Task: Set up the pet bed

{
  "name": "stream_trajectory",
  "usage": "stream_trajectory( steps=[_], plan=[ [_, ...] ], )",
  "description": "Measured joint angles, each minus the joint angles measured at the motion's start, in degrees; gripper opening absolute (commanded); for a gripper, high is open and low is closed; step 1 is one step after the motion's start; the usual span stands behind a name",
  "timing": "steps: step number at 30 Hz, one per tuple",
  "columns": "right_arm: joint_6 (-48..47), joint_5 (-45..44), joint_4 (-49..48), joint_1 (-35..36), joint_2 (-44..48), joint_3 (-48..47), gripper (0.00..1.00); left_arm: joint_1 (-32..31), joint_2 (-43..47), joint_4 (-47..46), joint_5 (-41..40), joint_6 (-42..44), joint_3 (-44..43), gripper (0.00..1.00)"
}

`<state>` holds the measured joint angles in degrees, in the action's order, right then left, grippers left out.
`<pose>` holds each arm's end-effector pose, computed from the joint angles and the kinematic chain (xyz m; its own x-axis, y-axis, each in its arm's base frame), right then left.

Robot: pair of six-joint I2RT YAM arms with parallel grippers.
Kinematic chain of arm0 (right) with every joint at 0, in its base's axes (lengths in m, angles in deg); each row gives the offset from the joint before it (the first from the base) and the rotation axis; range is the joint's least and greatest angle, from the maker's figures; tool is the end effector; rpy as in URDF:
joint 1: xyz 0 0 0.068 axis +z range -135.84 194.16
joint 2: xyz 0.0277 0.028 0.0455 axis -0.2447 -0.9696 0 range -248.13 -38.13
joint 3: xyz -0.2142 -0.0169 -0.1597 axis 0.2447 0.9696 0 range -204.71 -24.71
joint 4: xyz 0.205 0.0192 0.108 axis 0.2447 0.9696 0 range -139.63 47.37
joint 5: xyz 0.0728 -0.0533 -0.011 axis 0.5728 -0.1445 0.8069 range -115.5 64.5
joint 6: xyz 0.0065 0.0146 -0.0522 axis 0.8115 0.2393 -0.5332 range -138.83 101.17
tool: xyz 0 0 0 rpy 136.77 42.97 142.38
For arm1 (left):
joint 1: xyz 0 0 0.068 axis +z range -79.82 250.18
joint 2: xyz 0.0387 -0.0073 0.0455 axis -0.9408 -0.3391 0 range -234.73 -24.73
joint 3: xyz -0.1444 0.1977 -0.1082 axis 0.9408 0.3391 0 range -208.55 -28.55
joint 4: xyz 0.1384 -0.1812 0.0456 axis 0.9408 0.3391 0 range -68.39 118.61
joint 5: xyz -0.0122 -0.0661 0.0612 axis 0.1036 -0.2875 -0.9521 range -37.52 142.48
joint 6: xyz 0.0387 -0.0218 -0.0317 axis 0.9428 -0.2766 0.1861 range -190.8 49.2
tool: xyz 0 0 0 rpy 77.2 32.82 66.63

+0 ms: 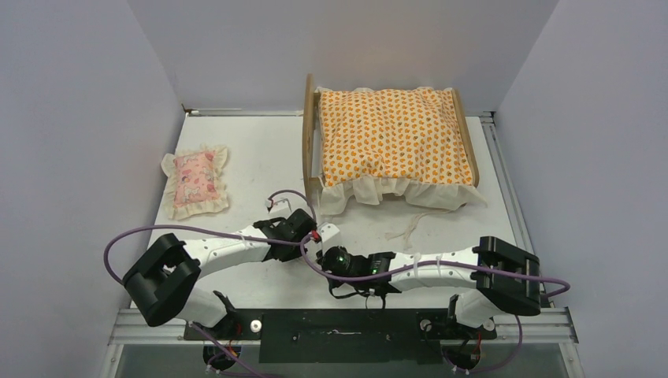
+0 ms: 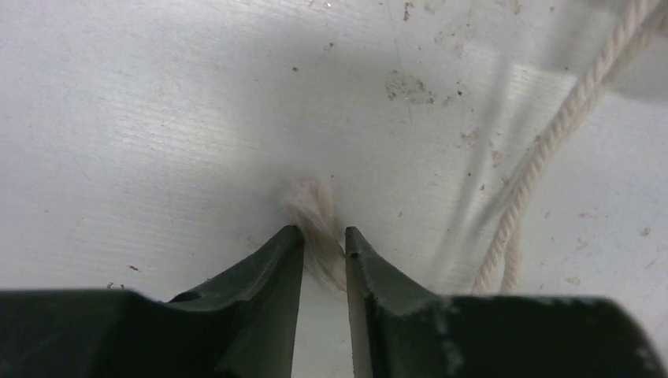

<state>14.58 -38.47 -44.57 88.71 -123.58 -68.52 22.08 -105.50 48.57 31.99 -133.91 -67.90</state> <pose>0.0810 0.2623 0.1944 -0.6564 -0.3609 -0.6624 -0.6431 0.7267 0.2414 0.1555 -0.1541 0.1717 -0.8258 -0.3306 -0.4569 -0.2774 0.9435 -0.1814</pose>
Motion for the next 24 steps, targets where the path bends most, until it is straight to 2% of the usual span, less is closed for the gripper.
stream_trajectory(
  steps=[2, 8, 14, 15, 17, 18, 22, 24],
  plan=[
    [0.02, 0.07, -0.44, -0.22, 0.0, 0.48, 0.05, -0.22, -0.66, 0.79, -1.44, -1.07, -0.28, 0.0],
    [0.02, 0.17, -0.72, -0.33, 1.6, 2.69, 0.05, 0.24, -0.92, 4.11, -4.87, -3.23, -0.66, 0.0],
    [0.0, 0.37, 0.24, -0.37, 6.51, 5.14, 0.05, 6.4, 2.38, 7.76, -7.58, -2.64, 1.9, 0.0],
    [-0.02, 0.42, 0.46, -0.39, 7.37, 5.46, 0.05, 7.41, 3.04, 8.02, -7.74, -2.29, 2.43, 0.08],
    [-0.22, 0.57, 1.05, -0.66, 8.7, 5.9, 0.05, 9.2, 4.11, 8.44, -7.74, -1.11, 3.08, 0.38],
    [-0.31, 0.63, 1.14, -0.74, 9.01, 5.97, 0.05, 9.75, 4.37, 8.66, -7.61, -0.24, 3.15, 0.45],
    [-1.46, 1.46, 1.27, -1.51, 9.11, 5.99, 0.05, 10.03, 5.84, 8.41, -5.31, 3.3, 2.71, 0.57],
    [-1.95, 1.88, 1.22, -1.84, 9.11, 5.99, 0.05, 9.94, 7.13, 7.85, -3.67, 5.07, 1.36, 0.58]
  ],
)
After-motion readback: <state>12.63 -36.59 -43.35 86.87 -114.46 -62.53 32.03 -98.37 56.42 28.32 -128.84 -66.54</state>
